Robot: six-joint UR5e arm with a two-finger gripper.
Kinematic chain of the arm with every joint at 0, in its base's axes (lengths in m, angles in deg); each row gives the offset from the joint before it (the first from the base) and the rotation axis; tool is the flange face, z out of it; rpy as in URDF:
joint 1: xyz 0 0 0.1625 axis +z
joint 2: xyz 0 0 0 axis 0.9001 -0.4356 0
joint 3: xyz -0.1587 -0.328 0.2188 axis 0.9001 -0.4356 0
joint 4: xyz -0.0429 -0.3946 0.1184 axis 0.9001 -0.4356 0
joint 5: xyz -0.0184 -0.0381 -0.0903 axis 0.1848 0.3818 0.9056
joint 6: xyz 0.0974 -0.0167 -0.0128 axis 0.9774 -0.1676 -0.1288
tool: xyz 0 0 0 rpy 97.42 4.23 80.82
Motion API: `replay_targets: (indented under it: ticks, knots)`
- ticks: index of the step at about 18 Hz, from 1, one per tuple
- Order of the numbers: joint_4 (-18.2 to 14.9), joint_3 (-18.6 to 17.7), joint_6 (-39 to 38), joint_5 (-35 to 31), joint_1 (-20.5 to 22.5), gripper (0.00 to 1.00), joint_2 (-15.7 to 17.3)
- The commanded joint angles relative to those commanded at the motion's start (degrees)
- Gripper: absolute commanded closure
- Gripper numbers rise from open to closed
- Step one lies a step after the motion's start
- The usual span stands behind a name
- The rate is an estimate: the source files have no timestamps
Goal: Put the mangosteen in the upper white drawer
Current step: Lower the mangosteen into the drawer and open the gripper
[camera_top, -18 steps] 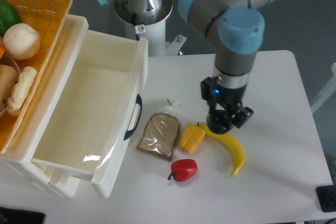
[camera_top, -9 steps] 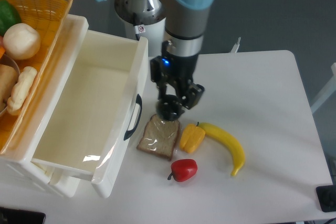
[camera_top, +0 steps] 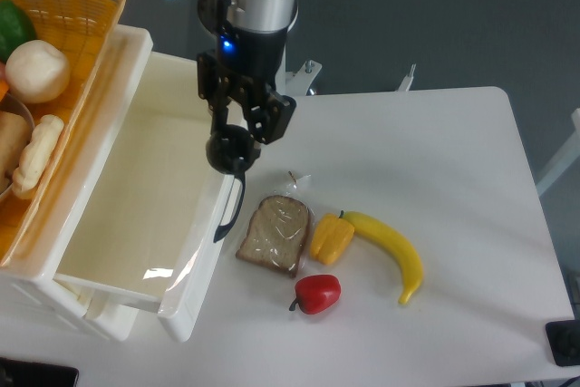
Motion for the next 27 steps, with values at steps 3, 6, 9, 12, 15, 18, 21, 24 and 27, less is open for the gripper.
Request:
replay_targets:
  ticks: [3,6,9,12,15,18,21,24,27]
  knots:
    - [-0.1,-0.4,0.4,-0.2,-3.1,0.97,-1.9]
    - [-0.1,-0.6,0.6,-0.2,-4.8,0.95,-3.9]
    - [0.0,-0.6,0.8,-0.2,-6.6,0.87,-5.3]
    - [0.0,-0.6,6.0,-0.1,-7.1,0.53,-6.7]
    - [0.0,-0.6,7.5,-0.1,-7.8,0.32,-7.6]
    - [0.0,-0.5,7.5,0.0,-8.7,0.03,-7.7]
    - [0.1,-0.4,6.9,1.0,-8.5,0.0,-7.7]
    - [0.1,-0.4,6.0,4.3,-8.4,0.0,-7.7]
    - [0.1,1.1,-2.8,8.9,-7.0,0.0,-7.4]
